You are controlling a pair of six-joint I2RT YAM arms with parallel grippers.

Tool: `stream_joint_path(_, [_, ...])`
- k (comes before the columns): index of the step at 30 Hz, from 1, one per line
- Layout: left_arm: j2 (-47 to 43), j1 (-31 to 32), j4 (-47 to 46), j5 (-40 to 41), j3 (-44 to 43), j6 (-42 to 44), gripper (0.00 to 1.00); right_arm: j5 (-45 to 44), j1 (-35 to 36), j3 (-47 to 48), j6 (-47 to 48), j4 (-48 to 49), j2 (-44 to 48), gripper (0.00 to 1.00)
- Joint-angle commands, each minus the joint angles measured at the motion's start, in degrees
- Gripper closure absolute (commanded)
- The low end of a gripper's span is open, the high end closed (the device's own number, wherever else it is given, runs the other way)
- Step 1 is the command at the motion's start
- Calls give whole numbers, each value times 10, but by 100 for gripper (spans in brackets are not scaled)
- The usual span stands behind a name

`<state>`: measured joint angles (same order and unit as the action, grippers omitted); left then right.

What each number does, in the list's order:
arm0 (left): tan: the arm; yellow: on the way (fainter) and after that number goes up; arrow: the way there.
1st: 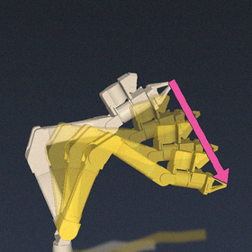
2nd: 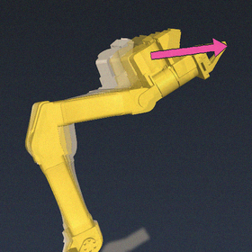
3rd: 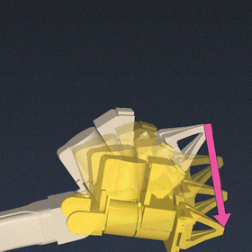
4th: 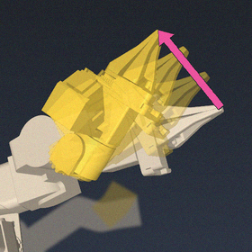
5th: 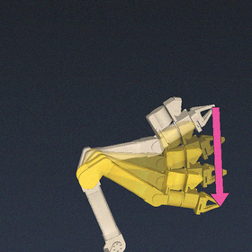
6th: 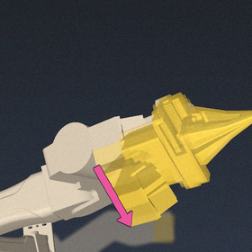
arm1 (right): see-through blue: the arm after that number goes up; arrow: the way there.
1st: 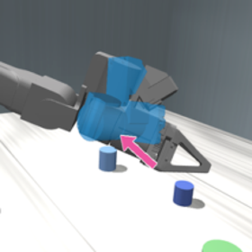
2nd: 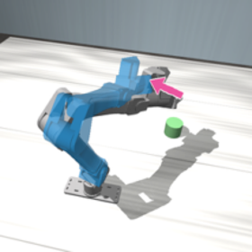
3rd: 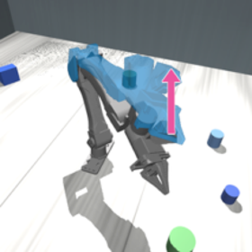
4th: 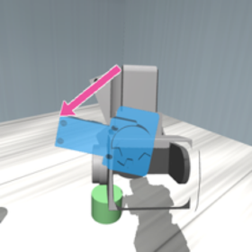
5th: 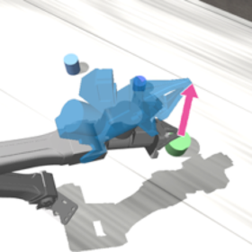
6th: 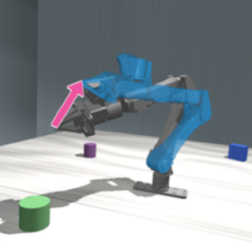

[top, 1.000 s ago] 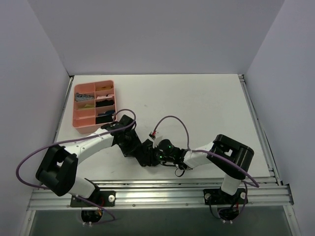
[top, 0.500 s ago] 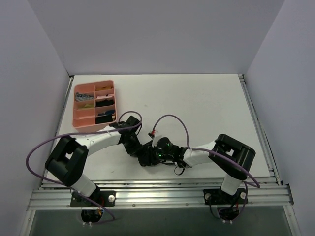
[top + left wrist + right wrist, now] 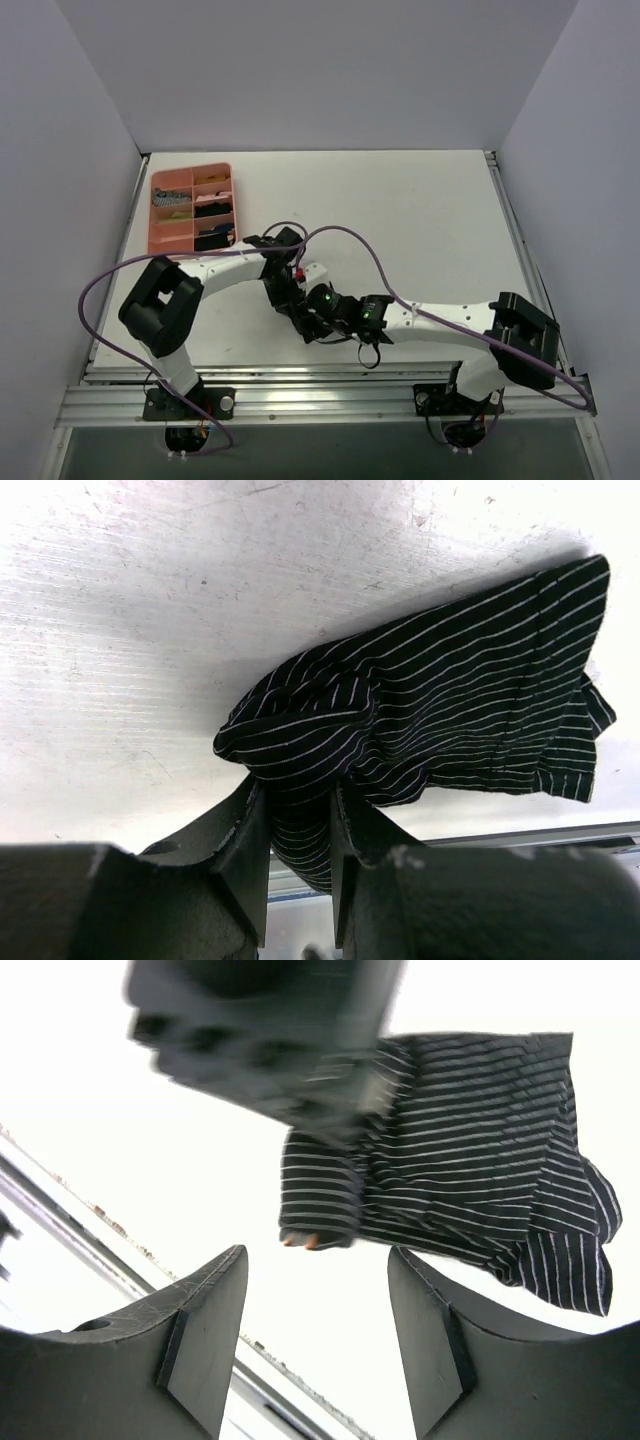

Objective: Roll the underwear

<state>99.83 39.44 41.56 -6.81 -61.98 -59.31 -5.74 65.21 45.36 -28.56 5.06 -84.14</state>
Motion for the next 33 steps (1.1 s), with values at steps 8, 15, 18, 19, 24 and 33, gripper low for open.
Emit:
stream_joint_path(8, [77,14,93,10,-46,23,88,-201,109,110,88,-120,-56,46])
stream_joint_path(15, [95,14,113,7,-70,28,89,-241,120,162,134,-124,-143,46])
stream_joint_path(18, [99,16,118,5,-74,29,89,-249,120,169,137,-119,-170,46])
stream_joint_path(19, [98,15,118,5,-74,29,89,-251,120,170,136,-117,-176,47])
stream_joint_path(24, [92,16,118,1,-64,25,89,-256,114,158,114,-102,-193,77])
stream_joint_path(33, [5,-45,65,-6,-54,30,59,-94,60,-29,0,60,-110,100])
